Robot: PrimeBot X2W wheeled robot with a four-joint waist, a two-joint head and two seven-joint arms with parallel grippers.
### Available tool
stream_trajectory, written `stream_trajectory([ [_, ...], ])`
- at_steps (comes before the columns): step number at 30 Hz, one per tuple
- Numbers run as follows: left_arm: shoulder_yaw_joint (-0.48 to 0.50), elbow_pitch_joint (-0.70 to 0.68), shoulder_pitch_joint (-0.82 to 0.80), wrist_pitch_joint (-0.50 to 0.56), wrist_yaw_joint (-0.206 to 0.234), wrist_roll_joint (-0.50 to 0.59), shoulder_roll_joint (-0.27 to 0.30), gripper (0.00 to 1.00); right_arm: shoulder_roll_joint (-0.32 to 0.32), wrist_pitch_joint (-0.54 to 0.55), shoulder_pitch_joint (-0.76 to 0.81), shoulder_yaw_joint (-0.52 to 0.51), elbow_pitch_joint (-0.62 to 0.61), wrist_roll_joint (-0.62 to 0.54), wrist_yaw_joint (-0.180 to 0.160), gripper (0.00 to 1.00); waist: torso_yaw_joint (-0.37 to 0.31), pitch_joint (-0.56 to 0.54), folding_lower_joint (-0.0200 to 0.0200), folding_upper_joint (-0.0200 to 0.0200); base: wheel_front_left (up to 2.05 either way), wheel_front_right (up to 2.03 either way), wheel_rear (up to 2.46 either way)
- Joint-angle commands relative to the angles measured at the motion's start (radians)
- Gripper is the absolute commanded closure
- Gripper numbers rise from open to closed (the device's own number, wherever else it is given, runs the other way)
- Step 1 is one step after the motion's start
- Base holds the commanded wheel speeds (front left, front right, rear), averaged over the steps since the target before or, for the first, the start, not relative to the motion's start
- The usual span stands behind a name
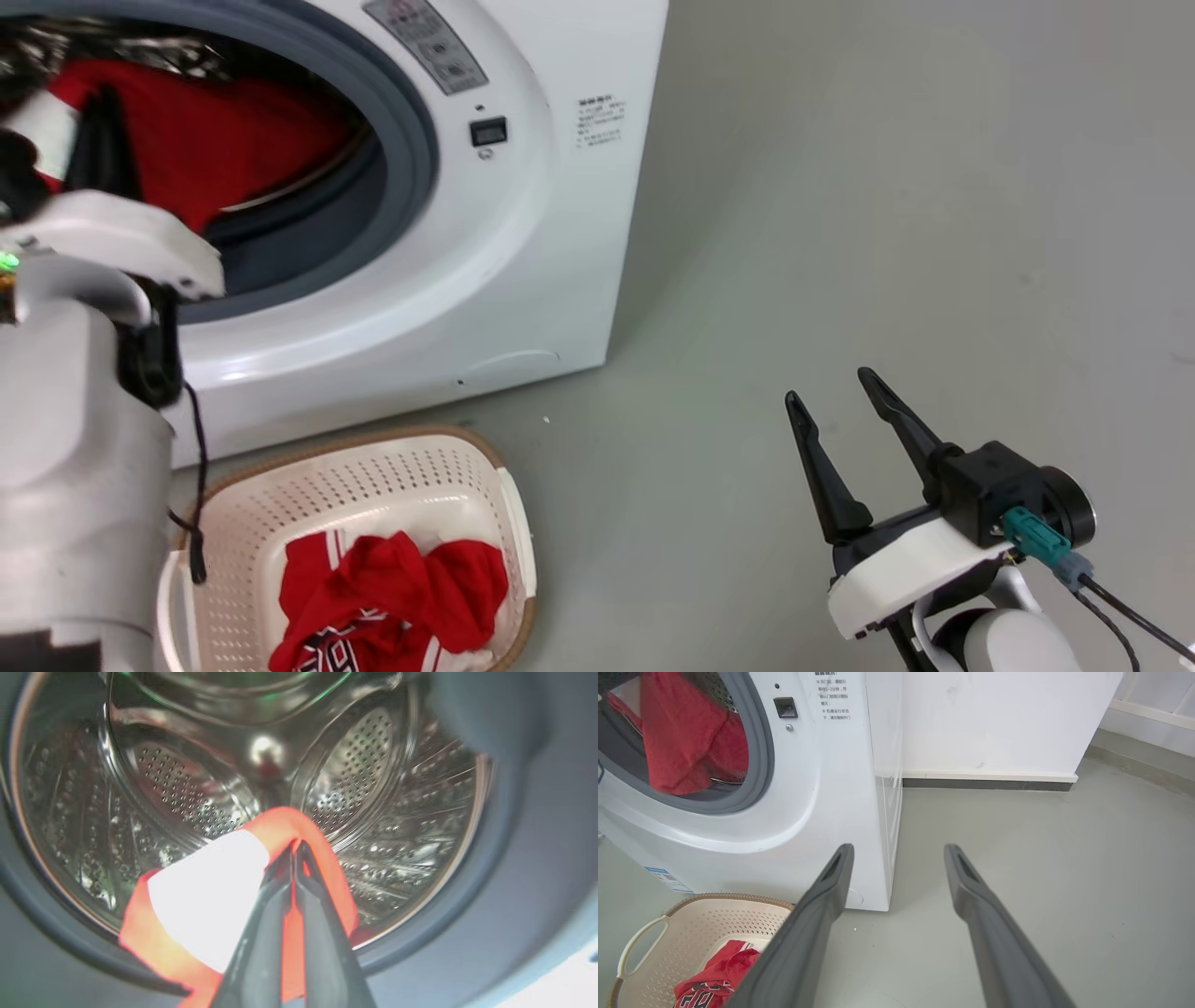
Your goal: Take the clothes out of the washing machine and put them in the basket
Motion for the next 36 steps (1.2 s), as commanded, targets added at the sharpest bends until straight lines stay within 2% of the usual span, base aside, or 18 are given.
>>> stream_trajectory([
  [1, 0.010, -0.035, 0.041, -0.005, 0.001, 0.011, -0.013, 1.00, 0.001, 0.007, 0.019, -0.009, -0.007, -0.005, -0.001, 0.00, 0.032, -0.054, 0.0003, 0.0000, 0.00, 0.00, 0.00],
  [7, 0.028, -0.168, 0.160, -0.004, -0.005, 0.046, -0.059, 1.00, 0.001, 0.022, 0.042, -0.023, -0.012, -0.006, -0.001, 0.00, 0.062, -0.120, 0.0003, 0.0000, 0.00, 0.00, 0.00],
  [13, 0.038, -0.366, 0.313, -0.004, 0.002, 0.075, -0.114, 1.00, 0.001, 0.044, 0.094, -0.044, -0.026, -0.008, -0.001, 0.00, 0.097, -0.204, 0.0003, 0.0000, 0.00, 0.00, 0.00],
  [17, 0.033, -0.438, 0.389, -0.004, 0.009, 0.080, -0.124, 1.00, 0.001, 0.050, 0.115, -0.052, -0.034, -0.007, -0.001, 0.00, 0.112, -0.231, 0.0003, 0.0000, 0.00, 0.00, 0.00],
  [29, 0.008, -0.800, 0.713, 0.046, 0.076, 0.081, -0.172, 1.00, 0.002, 0.082, 0.170, -0.077, -0.064, -0.022, -0.001, 0.00, 0.169, -0.264, 0.0003, 0.0000, 0.00, 0.00, 0.00],
  [36, -0.004, -0.846, 0.873, 0.085, 0.108, 0.057, -0.206, 1.00, 0.002, 0.092, 0.155, -0.078, -0.093, -0.031, -0.001, 0.00, 0.182, -0.222, 0.0003, 0.0000, 0.00, 0.00, 0.00],
])
